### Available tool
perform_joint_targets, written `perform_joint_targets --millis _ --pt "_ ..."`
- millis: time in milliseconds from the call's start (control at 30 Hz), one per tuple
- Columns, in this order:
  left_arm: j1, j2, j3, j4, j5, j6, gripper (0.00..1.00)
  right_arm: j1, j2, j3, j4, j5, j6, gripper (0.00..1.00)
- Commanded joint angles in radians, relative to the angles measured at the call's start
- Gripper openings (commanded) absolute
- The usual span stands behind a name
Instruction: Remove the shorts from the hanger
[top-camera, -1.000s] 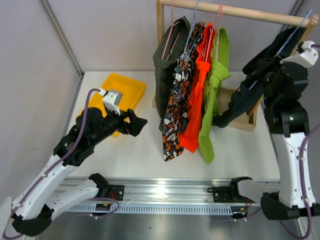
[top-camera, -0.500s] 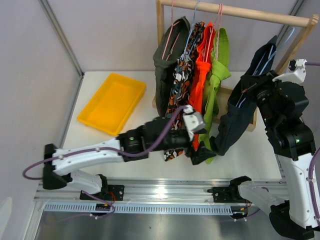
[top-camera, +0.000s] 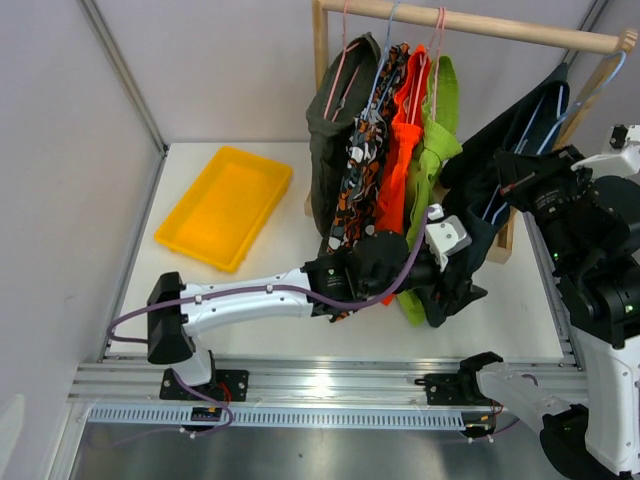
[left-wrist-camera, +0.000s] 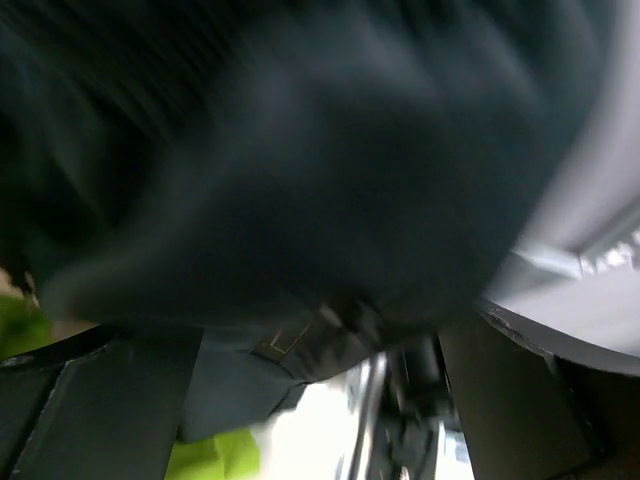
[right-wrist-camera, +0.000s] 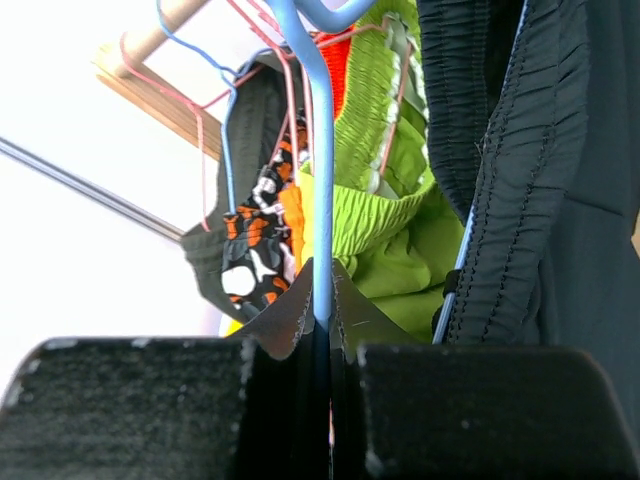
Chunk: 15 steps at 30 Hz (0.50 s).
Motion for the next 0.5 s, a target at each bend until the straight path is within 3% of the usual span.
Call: perform_joint_targets --millis 0,33,167,267,467 --pt "-0.006 0.038 0.096 0.068 -0.086 0.040 0.96 0.005 -0.025 0.053 0.015 -0.029 0.027 0.00" --pt "-0.006 0.044 0.109 0.067 -0.097 0.044 0.91 0.005 -0.028 0.051 0.003 -0.032 0.032 0.00" --pt "-0.007 0.056 0.112 0.071 -0.146 0.031 0.01 0.005 -0.036 0.048 -0.015 -0.024 0.038 0.00" --pt "-0.026 0.006 0.029 0.102 -0.167 0.008 0.00 0.003 -0.025 0.057 -0.017 -0.007 0.021 0.00" --pt "-0.171 -0.204 -0.323 0.193 -0.290 -0.004 0.00 0.005 0.038 0.118 -0.021 0.048 -0.040 0.00"
